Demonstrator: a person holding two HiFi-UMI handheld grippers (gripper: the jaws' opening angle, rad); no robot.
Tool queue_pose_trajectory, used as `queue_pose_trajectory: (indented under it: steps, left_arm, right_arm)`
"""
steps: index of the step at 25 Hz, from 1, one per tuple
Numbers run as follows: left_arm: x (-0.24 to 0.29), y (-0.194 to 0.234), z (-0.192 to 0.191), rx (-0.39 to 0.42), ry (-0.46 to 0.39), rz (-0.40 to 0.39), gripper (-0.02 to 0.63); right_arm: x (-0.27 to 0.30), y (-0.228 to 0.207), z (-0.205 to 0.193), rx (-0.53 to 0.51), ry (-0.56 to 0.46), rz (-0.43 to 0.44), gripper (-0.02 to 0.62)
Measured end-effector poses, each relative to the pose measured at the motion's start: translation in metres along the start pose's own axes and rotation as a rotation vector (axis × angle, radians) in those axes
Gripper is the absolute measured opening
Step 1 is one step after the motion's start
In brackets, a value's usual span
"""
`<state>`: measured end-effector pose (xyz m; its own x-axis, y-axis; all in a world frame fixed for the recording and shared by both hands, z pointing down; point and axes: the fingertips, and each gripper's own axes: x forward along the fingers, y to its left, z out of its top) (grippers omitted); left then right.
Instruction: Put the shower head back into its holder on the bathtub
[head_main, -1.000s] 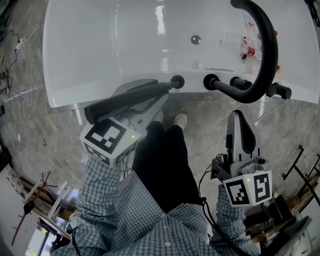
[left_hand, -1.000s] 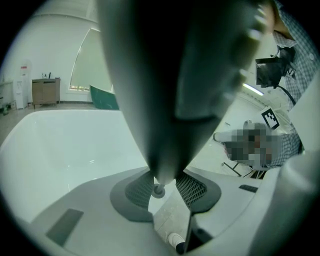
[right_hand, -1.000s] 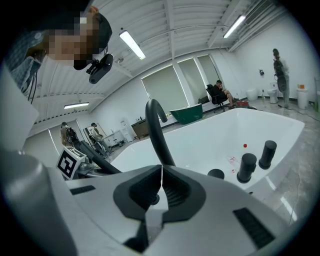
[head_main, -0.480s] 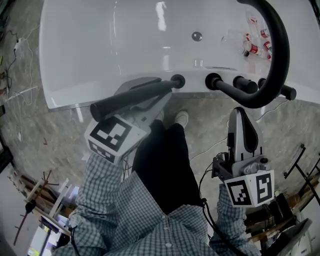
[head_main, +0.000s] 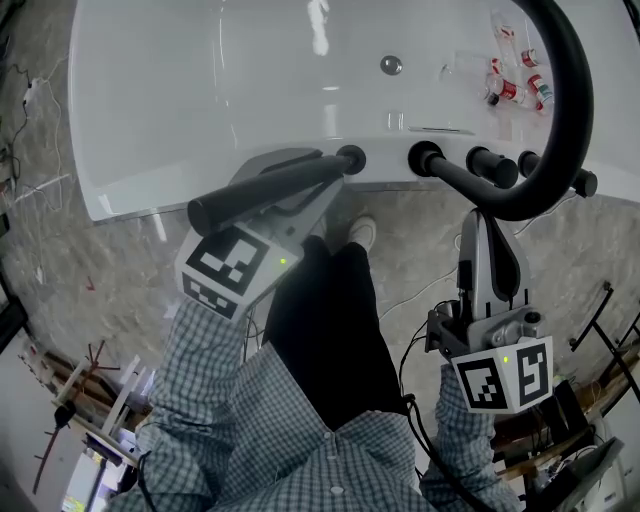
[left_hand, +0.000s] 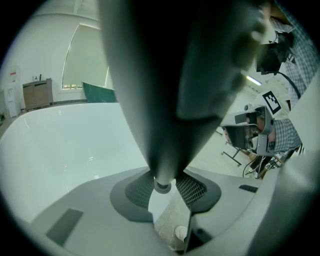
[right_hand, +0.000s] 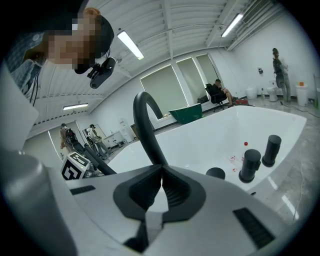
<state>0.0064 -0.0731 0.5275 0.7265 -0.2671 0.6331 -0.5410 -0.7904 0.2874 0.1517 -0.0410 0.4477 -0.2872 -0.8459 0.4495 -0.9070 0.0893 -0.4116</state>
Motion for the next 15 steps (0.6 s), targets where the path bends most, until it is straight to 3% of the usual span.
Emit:
queue_pose_trajectory:
  steps: [15]
  left_arm:
    - [0.022, -0.003, -0.009, 0.075, 0.076, -0.010, 0.140]
  right_arm:
    - [0.000, -0.003, -0.005, 0.007, 0.007, -0.003, 0.018]
